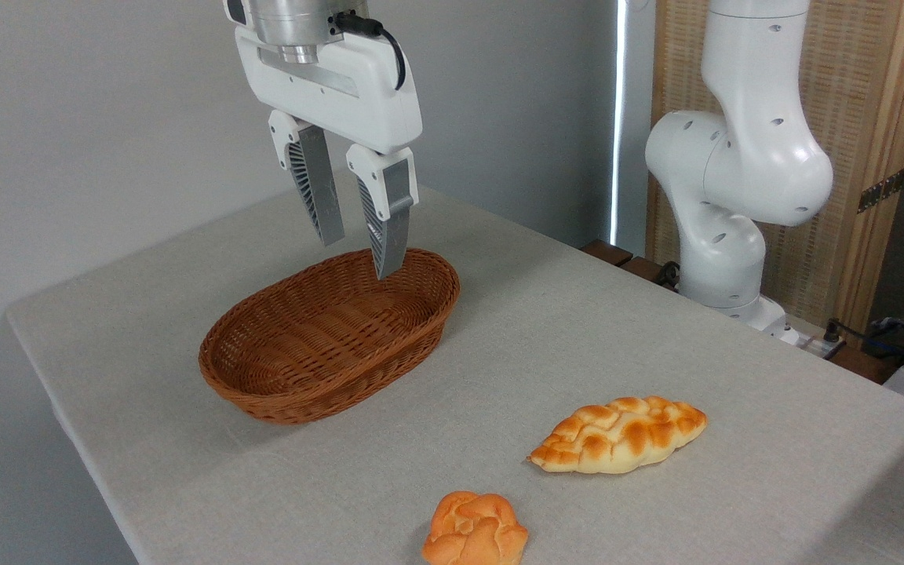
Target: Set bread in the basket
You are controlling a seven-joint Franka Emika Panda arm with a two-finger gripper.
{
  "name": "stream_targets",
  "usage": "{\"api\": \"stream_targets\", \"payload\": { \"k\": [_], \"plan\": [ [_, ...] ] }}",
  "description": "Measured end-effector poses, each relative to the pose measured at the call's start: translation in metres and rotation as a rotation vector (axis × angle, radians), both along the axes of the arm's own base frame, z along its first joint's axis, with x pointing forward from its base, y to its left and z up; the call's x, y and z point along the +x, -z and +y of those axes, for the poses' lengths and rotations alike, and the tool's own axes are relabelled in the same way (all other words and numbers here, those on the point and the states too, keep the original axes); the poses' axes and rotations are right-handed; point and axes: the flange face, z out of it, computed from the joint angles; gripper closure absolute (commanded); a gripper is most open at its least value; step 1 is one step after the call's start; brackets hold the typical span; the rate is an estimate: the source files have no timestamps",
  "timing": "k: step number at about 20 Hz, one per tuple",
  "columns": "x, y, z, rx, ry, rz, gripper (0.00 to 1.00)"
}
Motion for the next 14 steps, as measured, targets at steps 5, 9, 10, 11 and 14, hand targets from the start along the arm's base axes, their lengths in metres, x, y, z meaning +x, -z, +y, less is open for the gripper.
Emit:
{"api": "stream_targets", "payload": {
  "k": [5, 9, 10, 11, 14],
  "plan": [
    [0.0016, 0.0031, 0.0, 0.001, 0.0, 0.006, 0.0],
    [0.0021, 0.0041, -0.0001, 0.001, 0.0, 0.008, 0.0],
    [0.0021, 0.0041, -0.0001, 0.001, 0.0, 0.008, 0.0],
    [0.0021, 0.0041, -0.0001, 0.001, 0.0, 0.008, 0.0],
    [0.0021, 0.0041, -0.0001, 0.001, 0.0, 0.008, 0.0]
  ]
}}
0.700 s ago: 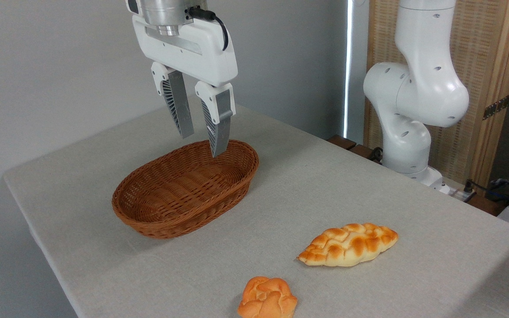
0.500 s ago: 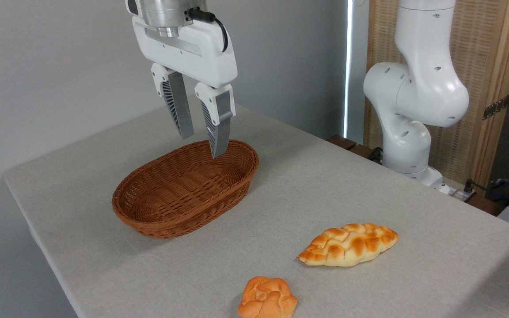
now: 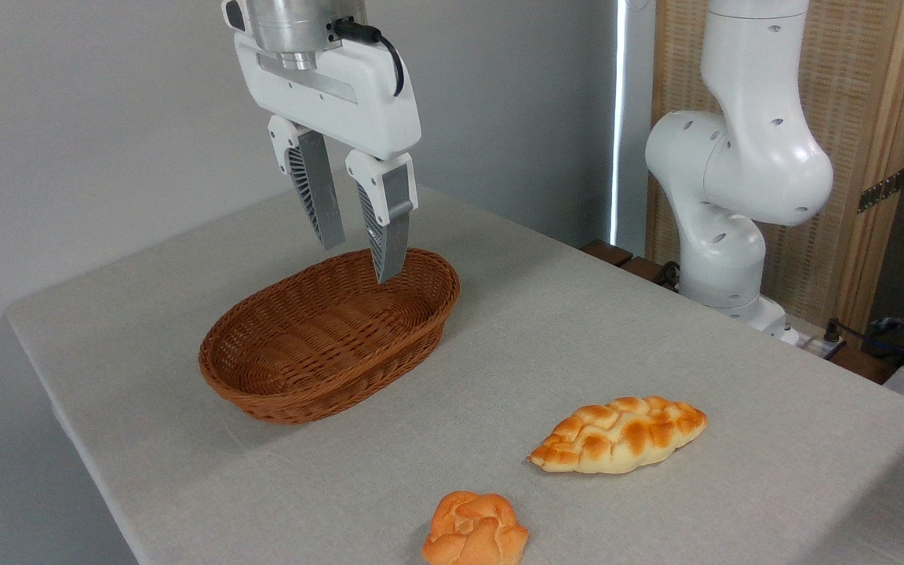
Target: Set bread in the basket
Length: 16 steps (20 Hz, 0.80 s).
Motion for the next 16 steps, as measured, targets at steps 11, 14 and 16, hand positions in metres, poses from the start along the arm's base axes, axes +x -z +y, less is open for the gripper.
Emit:
{"api": "stream_targets", "payload": {
  "k": [11, 14, 16],
  "plan": [
    [0.0, 0.0003, 0.0, 0.0, 0.0, 0.001, 0.0],
    [-0.0007, 0.0001, 0.0001, 0.0, 0.004, 0.0, 0.0],
    [-0.0032, -0.0005, 0.0007, 0.0, 0.027, -0.001, 0.0]
  ]
}}
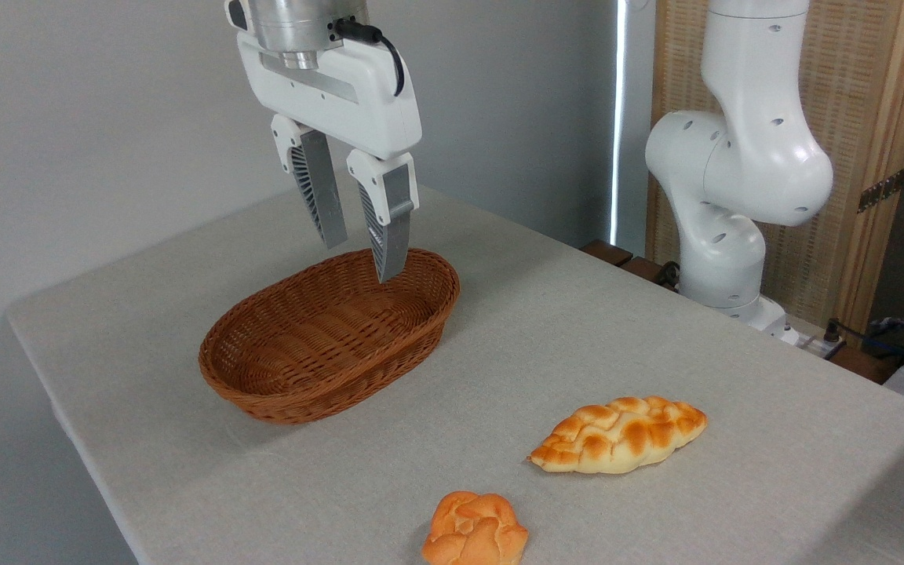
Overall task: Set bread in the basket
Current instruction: 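Move the open gripper over to the braided golden bread roll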
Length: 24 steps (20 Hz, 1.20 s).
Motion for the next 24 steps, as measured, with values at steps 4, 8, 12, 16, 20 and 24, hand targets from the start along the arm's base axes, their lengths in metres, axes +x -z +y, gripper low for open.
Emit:
{"api": "stream_targets", "payload": {
  "k": [4, 8, 12, 16, 20, 24],
  "plan": [
    [-0.01, -0.005, 0.011, -0.001, 0.019, -0.008, 0.0],
    [-0.026, -0.009, 0.031, -0.006, 0.053, -0.017, 0.0],
    [-0.052, -0.007, 0.044, -0.015, 0.038, -0.008, 0.0],
    [-0.081, -0.006, 0.074, -0.038, 0.062, -0.018, 0.0],
    [-0.116, 0.0, 0.12, -0.08, 0.119, -0.064, 0.0],
    [-0.148, 0.02, 0.149, -0.01, 0.192, -0.078, 0.0]
  ]
}}
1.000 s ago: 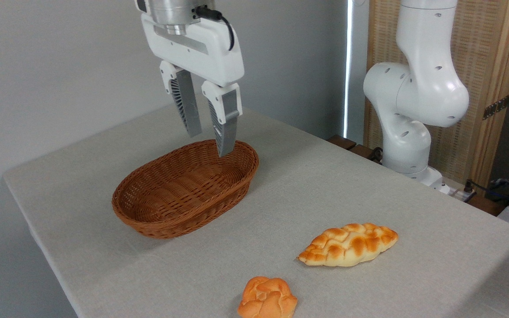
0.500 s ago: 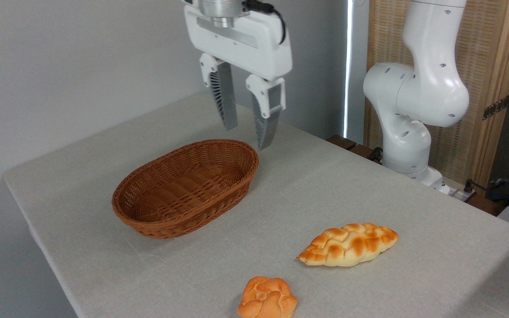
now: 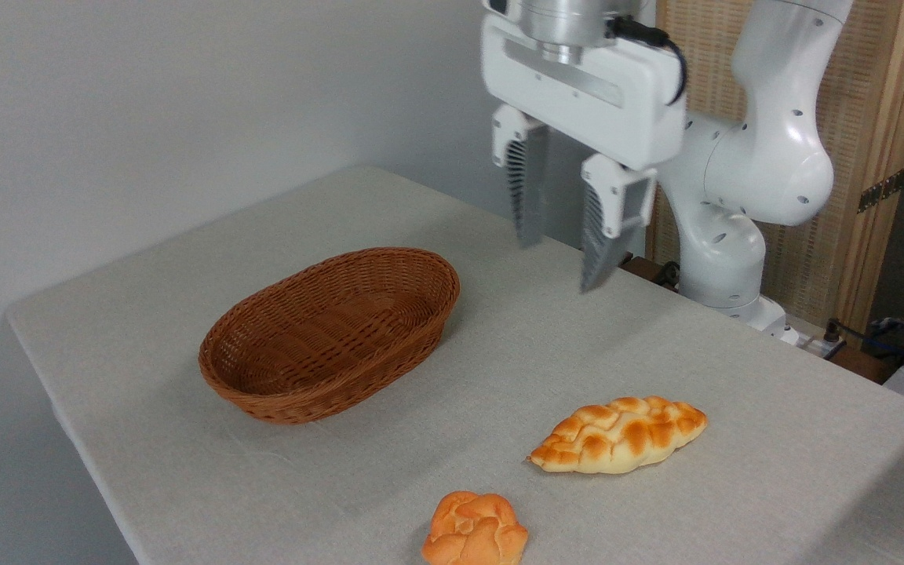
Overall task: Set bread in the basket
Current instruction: 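Move the open gripper over to the braided golden bread roll, then lower the gripper onto the braided roll and close on it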
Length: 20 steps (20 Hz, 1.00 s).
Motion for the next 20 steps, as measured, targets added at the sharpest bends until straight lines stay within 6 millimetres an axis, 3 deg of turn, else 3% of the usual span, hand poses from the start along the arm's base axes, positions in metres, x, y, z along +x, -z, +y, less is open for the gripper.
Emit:
{"api": "stream_targets", "payload": {
  "k": [3, 5, 12, 16, 20],
  "plan": [
    [-0.007, 0.025, 0.009, 0.078, 0.107, 0.035, 0.0],
    [-0.008, 0.054, 0.02, 0.105, 0.145, 0.053, 0.0],
    [-0.018, 0.136, 0.049, 0.041, 0.181, 0.062, 0.0],
    [-0.021, 0.148, 0.057, 0.017, 0.173, 0.056, 0.0],
    [-0.022, 0.161, 0.051, 0.005, 0.187, 0.08, 0.0]
  ]
}}
